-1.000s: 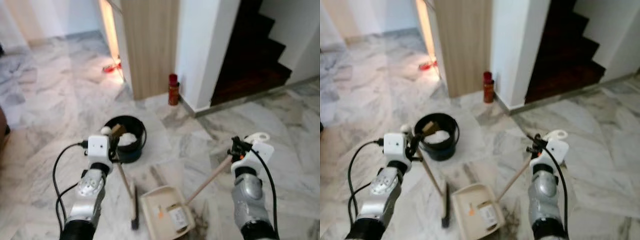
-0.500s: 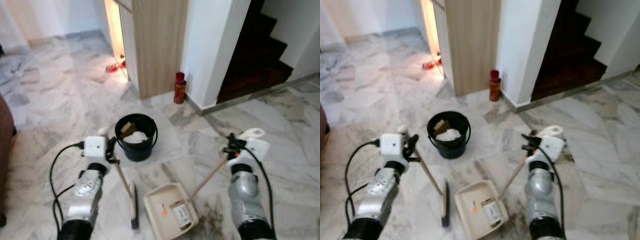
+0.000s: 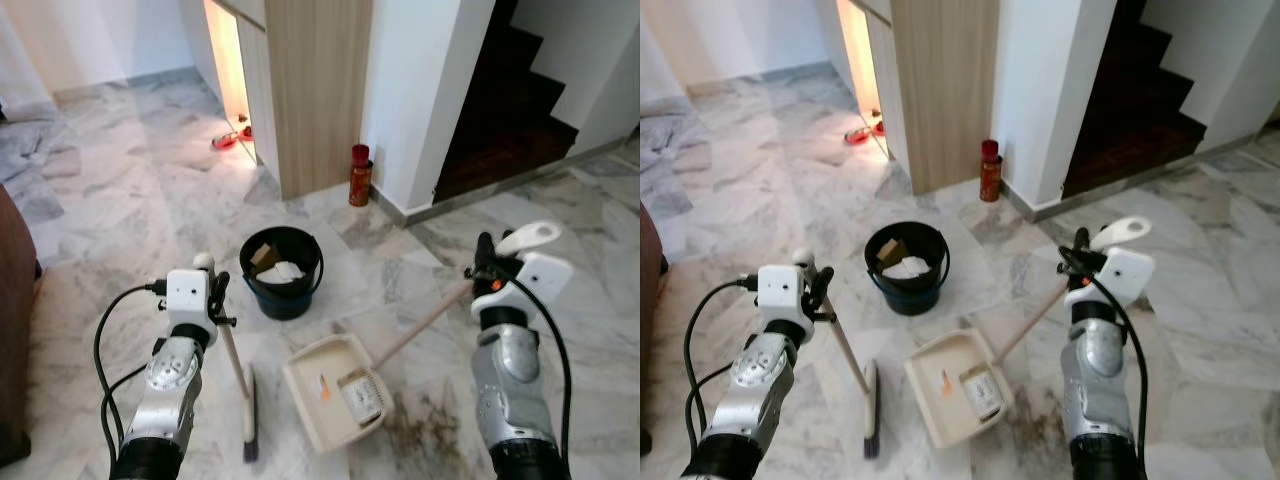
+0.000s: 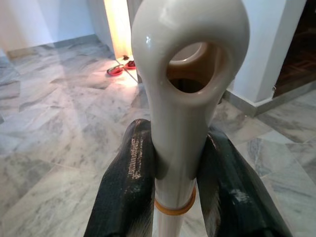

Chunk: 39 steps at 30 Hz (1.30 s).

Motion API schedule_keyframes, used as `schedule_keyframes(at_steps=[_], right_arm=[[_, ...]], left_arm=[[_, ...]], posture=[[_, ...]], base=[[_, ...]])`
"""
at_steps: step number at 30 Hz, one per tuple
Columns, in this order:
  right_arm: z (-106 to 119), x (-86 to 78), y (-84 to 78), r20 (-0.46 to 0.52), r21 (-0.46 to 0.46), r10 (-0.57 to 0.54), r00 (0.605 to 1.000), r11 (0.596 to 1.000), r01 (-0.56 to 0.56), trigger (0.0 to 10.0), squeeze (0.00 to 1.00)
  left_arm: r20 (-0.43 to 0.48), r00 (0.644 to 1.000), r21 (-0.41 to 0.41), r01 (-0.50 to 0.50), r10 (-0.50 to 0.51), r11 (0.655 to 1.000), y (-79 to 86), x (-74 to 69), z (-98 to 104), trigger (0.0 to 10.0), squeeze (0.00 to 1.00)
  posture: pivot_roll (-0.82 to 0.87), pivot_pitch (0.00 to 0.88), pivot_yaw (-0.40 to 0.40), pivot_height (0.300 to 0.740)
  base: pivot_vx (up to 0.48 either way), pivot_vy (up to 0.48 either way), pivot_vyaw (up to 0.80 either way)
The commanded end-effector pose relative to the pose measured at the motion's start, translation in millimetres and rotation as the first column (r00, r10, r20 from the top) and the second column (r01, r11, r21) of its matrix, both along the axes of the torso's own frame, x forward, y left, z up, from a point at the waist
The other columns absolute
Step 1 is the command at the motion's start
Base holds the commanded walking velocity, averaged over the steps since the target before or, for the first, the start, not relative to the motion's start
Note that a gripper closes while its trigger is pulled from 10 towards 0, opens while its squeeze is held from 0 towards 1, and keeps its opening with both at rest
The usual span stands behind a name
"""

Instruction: Sweep floor

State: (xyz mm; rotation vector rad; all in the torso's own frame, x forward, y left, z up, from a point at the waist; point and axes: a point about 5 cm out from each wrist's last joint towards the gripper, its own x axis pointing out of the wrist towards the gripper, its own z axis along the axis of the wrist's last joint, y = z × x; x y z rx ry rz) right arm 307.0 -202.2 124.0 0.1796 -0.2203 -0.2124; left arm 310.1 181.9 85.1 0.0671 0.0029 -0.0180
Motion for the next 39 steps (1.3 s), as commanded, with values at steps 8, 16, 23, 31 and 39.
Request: schedule_keyframes(at_steps=[8, 16, 23, 31, 39], right_arm=[[59, 1.0, 13.1, 0.201, 0.038, 0.026, 0.979, 0.999, -0.034, 10.0, 0.00], [94, 6.1, 34.2, 0.290, 0.100, 0.060, 0.955, 0.991, -0.093, 10.0, 0.00], [96, 10.0, 34.9, 0.268, 0.306, -0.046, 0.962, 0.951, -0.040, 10.0, 0.00], [100, 9.4, 36.4, 0.269, 0.278, -0.036, 0.962, 0.960, -0.042, 10.0, 0.00], [102, 9.2, 36.9, 0.267, 0.268, -0.034, 0.963, 0.963, -0.040, 10.0, 0.00]], left_arm=[[0.050, 0.999, -0.004, -0.001, 0.001, 1.000, -1.1, 4.8, 10, 10.0, 0.00], [0.062, 0.998, -0.009, 0.003, -0.002, 1.000, -2.9, 5.5, 11, 10.0, 0.00], [0.057, 0.998, -0.001, 0.005, -0.005, 1.000, -3.2, 5.4, 10, 10.0, 0.00], [0.057, 0.998, -0.003, 0.002, -0.002, 1.000, -2.9, 5.1, 10, 10.0, 0.00], [0.061, 0.998, -0.001, -0.013, 0.013, 1.000, -0.7, 5.4, 11, 10.0, 0.00]], posture=[[-0.05, 0.000, 0.042, 0.740], [-0.04, 0.000, 0.039, 0.740], [-0.04, 0.000, 0.039, 0.740], [-0.04, 0.000, 0.039, 0.740], [-0.04, 0.000, 0.037, 0.740]], base=[[0.000, 0.000, 0.00], [0.000, 0.000, 0.00], [0.000, 0.000, 0.00], [0.000, 0.000, 0.00], [0.033, 0.000, 0.00]])
